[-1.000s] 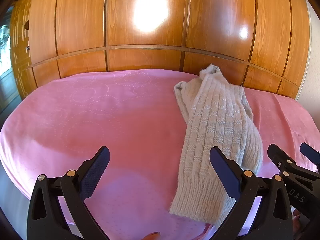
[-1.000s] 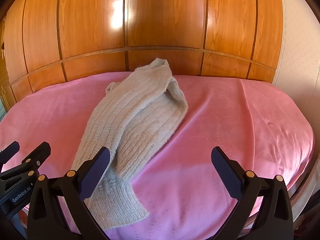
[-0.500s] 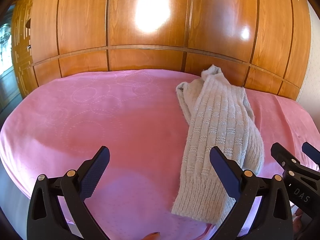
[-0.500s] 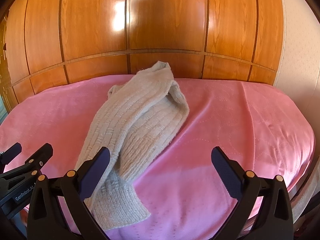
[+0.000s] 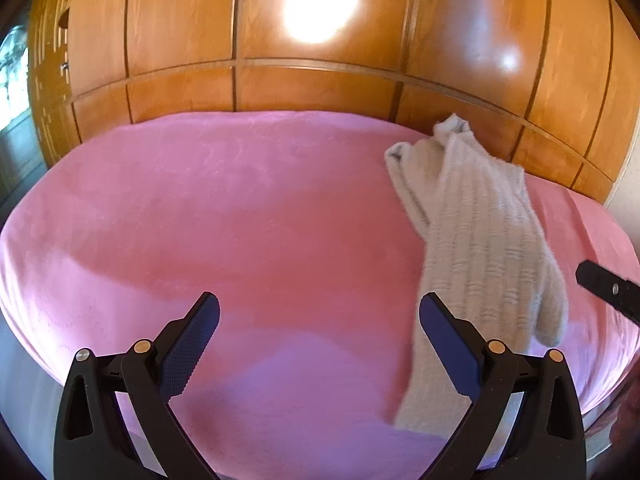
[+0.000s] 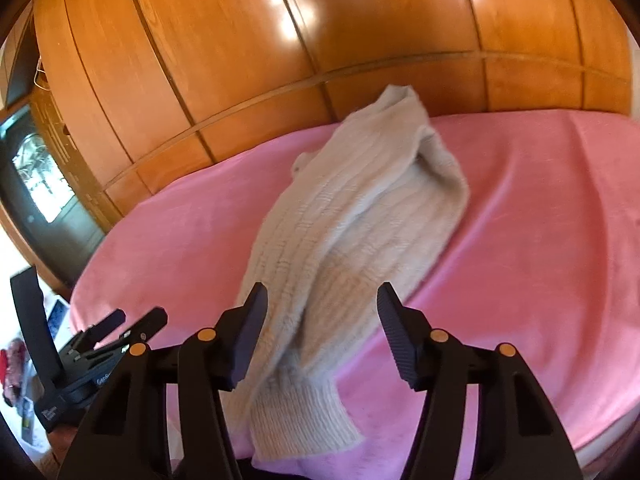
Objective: Fold small clothes
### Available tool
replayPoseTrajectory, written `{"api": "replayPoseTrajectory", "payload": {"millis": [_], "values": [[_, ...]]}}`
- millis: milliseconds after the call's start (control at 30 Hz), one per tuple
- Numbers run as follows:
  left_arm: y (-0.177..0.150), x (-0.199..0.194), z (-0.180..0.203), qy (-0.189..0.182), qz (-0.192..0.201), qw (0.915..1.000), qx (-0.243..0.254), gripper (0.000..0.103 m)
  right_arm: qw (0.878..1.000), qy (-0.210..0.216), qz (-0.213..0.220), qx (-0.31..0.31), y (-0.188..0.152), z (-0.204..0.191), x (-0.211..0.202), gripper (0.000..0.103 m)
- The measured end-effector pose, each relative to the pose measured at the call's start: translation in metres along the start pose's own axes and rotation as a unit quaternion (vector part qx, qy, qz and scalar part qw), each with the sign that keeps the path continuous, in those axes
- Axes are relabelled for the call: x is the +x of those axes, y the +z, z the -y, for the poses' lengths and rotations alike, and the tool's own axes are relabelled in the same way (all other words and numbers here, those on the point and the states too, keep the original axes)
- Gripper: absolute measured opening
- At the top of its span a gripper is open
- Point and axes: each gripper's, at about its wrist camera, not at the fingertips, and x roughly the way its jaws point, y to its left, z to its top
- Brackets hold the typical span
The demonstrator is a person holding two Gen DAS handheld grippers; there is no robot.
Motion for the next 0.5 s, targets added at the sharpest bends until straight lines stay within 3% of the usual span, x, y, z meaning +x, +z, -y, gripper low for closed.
{"api": "replayPoseTrajectory", "payload": {"millis": [133, 200, 267, 333, 500], "values": [[-0.004, 0.004, -0.012, -0.006, -0.005, 0.9999, -0.007, 0.099, 0.999, 0.018, -0.038, 0.003, 0.014, 0.002, 0.036, 0.055], [-0.007, 0.008, -0.015, -0.005, -0.011, 0.9999, -0.009, 0.099, 0.999, 0.019, -0.049, -0.003, 0.018, -0.001, 0.052, 0.042], [-0.008, 0.012, -0.016, -0.007, -0.019, 0.9997, -0.011, 0.099, 0.998, 0.016, -0.063, -0.027, 0.023, -0.007, 0.072, 0.02], [-0.008, 0.016, -0.016, -0.008, -0.025, 0.9996, -0.009, 0.099, 0.996, 0.008, -0.072, -0.049, 0.025, -0.011, 0.085, 0.008], [-0.004, 0.021, -0.017, -0.02, -0.031, 0.9993, 0.001, 0.099, 0.996, -0.012, -0.01, -0.083, 0.05, 0.011, 0.033, 0.005]]}}
